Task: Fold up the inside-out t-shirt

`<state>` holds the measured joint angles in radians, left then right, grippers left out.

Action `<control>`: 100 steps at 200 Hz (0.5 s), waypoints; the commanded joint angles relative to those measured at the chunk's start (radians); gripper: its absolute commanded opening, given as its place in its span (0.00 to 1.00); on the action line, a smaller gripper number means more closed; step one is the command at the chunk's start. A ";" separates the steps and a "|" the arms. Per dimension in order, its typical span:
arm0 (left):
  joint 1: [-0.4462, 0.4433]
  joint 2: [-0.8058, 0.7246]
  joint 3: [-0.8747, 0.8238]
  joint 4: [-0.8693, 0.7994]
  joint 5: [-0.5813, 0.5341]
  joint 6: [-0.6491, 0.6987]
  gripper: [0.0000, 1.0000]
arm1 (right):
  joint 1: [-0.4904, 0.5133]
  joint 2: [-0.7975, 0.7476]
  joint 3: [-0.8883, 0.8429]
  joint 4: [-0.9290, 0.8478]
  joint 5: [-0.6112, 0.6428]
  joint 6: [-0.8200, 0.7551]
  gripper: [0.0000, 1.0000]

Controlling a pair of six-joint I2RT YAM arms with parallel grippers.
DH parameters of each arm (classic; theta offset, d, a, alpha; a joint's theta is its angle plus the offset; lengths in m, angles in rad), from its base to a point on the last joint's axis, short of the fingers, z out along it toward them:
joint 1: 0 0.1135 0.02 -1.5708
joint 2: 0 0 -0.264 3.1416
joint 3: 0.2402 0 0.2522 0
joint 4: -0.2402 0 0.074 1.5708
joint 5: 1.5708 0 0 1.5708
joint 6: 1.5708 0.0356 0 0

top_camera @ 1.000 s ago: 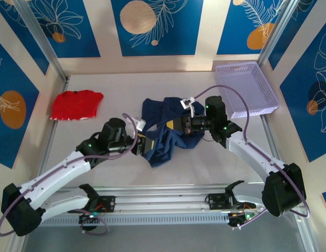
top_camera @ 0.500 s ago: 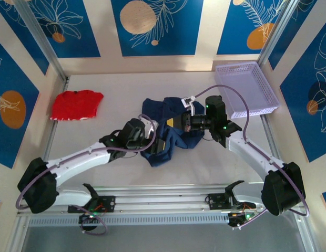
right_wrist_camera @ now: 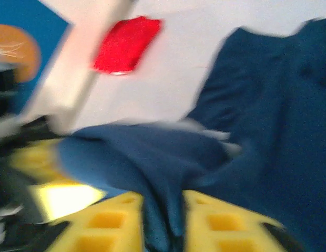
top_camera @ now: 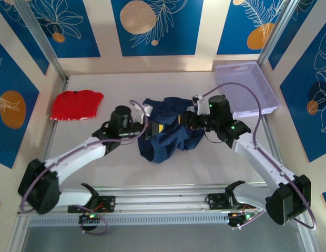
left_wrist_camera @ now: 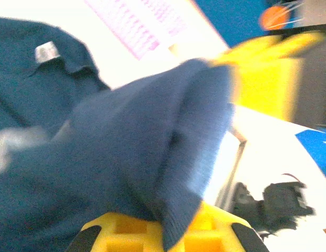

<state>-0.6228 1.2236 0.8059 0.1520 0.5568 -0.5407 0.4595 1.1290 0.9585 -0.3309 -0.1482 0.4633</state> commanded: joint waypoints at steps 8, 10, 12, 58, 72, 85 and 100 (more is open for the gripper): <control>0.021 -0.145 -0.009 0.092 0.169 0.005 0.00 | 0.100 -0.061 0.011 -0.193 0.367 -0.150 0.40; 0.022 -0.147 -0.007 0.087 0.169 0.006 0.00 | 0.104 -0.068 0.009 -0.187 0.353 -0.159 0.41; 0.023 -0.148 -0.007 0.081 0.168 0.009 0.00 | 0.107 -0.074 0.007 -0.183 0.344 -0.166 0.42; 0.025 -0.128 0.021 0.016 0.135 -0.006 0.00 | 0.193 -0.266 -0.107 -0.047 0.116 -0.271 0.52; 0.025 -0.126 0.028 -0.009 0.118 -0.005 0.00 | 0.228 -0.302 -0.137 -0.010 0.088 -0.290 0.51; 0.025 -0.125 0.032 -0.020 0.112 -0.006 0.00 | 0.273 -0.317 -0.161 0.025 0.103 -0.310 0.51; 0.025 -0.125 0.038 -0.029 0.114 -0.006 0.00 | 0.317 -0.293 -0.162 0.041 0.178 -0.330 0.51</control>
<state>-0.6060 1.1038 0.8001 0.1356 0.6621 -0.5449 0.7162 0.8177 0.8192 -0.3565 -0.0113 0.2035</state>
